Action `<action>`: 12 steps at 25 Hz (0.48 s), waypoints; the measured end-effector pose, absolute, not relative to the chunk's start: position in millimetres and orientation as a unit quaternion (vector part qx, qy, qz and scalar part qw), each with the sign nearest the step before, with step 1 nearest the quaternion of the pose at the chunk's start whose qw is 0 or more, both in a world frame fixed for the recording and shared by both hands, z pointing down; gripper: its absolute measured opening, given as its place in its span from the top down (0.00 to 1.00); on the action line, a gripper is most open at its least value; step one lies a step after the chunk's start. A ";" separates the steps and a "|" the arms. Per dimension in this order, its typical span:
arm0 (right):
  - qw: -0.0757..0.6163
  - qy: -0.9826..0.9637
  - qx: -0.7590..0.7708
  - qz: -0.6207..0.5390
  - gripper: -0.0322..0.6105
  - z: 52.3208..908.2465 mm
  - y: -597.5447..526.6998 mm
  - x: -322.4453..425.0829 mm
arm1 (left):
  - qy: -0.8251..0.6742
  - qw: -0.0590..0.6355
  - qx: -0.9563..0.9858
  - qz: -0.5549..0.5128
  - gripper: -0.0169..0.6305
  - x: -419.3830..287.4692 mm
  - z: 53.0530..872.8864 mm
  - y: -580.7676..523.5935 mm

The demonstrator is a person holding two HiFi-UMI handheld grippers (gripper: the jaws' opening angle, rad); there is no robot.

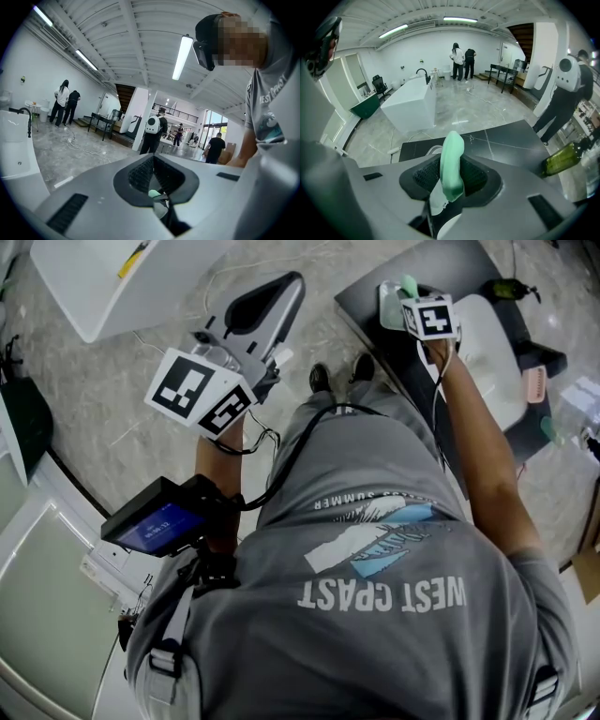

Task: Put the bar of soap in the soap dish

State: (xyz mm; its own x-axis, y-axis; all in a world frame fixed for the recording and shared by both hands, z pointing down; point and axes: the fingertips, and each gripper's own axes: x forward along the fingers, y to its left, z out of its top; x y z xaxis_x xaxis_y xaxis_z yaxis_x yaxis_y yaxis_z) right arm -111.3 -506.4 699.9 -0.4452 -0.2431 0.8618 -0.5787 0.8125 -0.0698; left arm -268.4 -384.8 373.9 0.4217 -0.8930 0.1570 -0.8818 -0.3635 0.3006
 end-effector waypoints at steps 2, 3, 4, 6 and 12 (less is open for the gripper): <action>0.475 -0.828 0.242 0.177 0.76 704.0 -502.5 -110.9 | -0.539 0.173 0.824 -0.017 0.96 -269.1 374.6 -384.5; 0.478 -0.827 0.239 0.174 0.76 705.2 -501.3 -111.3 | -0.539 0.173 0.824 -0.017 0.96 -269.2 374.9 -384.5; 0.479 -0.828 0.237 0.169 0.76 705.3 -501.0 -112.4 | -0.539 0.173 0.824 -0.017 0.96 -269.3 375.1 -384.6; 0.484 -0.827 0.232 0.169 0.76 708.0 -498.7 -112.8 | -0.540 0.174 0.823 -0.017 0.96 -269.8 375.5 -384.4; 0.507 -0.808 0.225 0.197 0.76 725.3 -484.6 -105.6 | -0.542 0.176 0.821 -0.019 0.96 -272.1 378.5 -380.8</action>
State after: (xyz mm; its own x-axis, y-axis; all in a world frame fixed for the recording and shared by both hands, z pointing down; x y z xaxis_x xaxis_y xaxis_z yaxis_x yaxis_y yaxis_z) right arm -105.6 -484.6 725.3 -0.3839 -0.1638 0.9087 -0.5629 0.8217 -0.0897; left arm -272.1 -380.8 378.5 0.4117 -0.8971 0.1601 -0.8840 -0.3504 0.3096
